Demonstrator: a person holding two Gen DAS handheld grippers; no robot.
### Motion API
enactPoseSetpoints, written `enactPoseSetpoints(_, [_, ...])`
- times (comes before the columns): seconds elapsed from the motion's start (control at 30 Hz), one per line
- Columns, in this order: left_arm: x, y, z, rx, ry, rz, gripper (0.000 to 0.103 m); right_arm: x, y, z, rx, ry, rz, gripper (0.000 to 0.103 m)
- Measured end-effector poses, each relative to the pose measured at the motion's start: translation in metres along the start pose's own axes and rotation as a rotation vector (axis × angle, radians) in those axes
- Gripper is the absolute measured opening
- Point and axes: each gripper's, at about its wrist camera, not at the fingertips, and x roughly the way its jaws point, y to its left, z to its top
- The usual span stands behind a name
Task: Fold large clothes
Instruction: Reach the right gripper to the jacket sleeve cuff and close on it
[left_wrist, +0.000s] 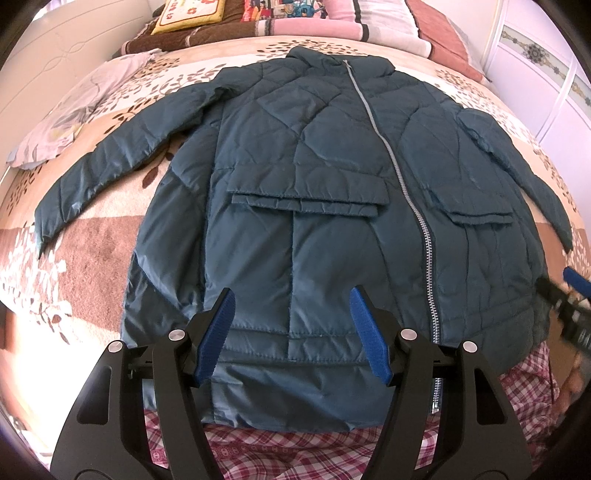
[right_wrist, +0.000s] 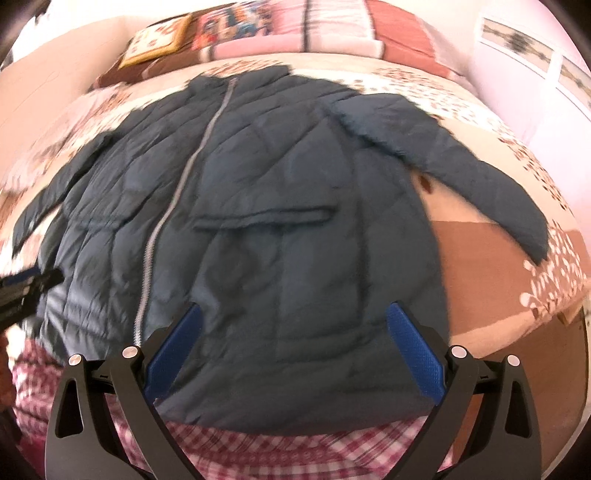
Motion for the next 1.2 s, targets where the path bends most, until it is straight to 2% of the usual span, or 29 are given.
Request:
enactPoseSetpoints(0.27, [-0.001, -0.004, 0.009, 0.026, -0.002, 0.009, 0.066, -0.009, -0.063, 0.024, 0.141, -0.068, -0.066, 0.096])
enactPoseSetpoints(0.53, [0.003, -0.018, 0.039, 0.055, -0.015, 0.010, 0.070, -0.002, -0.131, 0.053, 0.303, -0.122, -0.081, 0.096])
enactPoseSetpoints(0.67, [0.005, -0.028, 0.055, 0.076, -0.028, 0.012, 0.071, 0.014, -0.171, 0.068, 0.444, -0.116, -0.020, 0.092])
enactPoseSetpoints(0.8, [0.012, -0.036, 0.069, 0.090, -0.027, 0.014, 0.071, 0.037, -0.213, 0.077, 0.638, -0.105, 0.088, 0.084])
enactPoseSetpoints(0.83, [0.014, -0.037, 0.071, 0.092, -0.026, 0.013, 0.071, 0.042, -0.221, 0.078, 0.679, -0.099, 0.113, 0.071])
enactPoseSetpoints(0.9, [0.018, -0.041, 0.077, 0.099, -0.022, 0.011, 0.071, 0.058, -0.238, 0.079, 0.767, -0.069, 0.186, 0.063])
enactPoseSetpoints(1.2, [0.037, -0.056, 0.091, 0.116, -0.006, -0.007, 0.071, 0.100, -0.276, 0.062, 1.079, -0.003, 0.342, 0.062])
